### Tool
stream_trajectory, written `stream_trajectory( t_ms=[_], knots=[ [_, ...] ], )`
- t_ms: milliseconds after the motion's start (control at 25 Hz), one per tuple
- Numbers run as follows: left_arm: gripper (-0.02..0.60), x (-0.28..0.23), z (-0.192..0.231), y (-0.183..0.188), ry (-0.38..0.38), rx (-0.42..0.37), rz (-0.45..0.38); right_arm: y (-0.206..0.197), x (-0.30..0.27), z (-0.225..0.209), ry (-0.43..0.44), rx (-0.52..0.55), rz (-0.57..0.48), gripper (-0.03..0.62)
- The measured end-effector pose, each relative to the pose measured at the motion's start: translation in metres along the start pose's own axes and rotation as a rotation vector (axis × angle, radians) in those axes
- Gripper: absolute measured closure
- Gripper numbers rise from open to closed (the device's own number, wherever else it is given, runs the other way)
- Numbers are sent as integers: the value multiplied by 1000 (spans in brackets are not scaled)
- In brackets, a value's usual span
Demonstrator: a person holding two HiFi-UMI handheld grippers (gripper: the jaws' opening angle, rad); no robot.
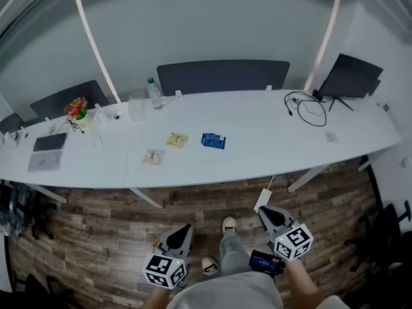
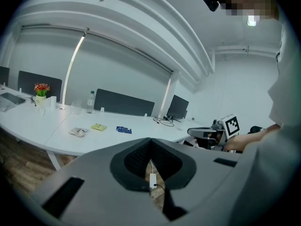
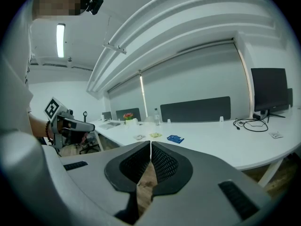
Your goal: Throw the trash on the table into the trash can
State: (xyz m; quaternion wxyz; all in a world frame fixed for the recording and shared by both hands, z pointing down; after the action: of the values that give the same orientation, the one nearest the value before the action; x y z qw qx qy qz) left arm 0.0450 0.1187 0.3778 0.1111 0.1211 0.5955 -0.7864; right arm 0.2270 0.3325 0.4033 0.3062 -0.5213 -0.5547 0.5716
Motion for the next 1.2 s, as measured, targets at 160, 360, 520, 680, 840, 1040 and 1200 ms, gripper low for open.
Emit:
stream_trajectory(
  t_ms=[160,360,520,680,840,1040,1200],
  knots=[
    [580,-21,12,5,6,3,9,1,-23,-16,6,1,7,563],
    [580,-59,27,19,19,7,19,18,-56,-47,28,52,24,563],
    [580,-100,44,43,42,16,15,36,-90,-87,49,77,37,563],
    [580,-140,57,69,77,19,-2,57,-125,-130,82,95,52,563],
    [580,-177,66,92,120,32,-17,74,-160,-165,132,94,66,563],
    [580,-209,73,107,166,34,-25,82,-197,-192,203,116,93,563],
    [580,-221,78,112,187,40,-6,79,-214,-197,227,104,118,563]
  ],
)
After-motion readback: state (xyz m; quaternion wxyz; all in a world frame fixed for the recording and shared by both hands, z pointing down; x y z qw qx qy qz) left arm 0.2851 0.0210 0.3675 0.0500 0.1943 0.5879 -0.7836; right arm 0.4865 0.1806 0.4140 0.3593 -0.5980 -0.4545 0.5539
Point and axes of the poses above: the fingertips, and each gripper's own axes: x backward along the fingers, z to its left, y out of its top, the point moved 5 cm from there along x, backward along the fingers, and after that the axes turned 3 degrees about y, right-handed, at the moved point
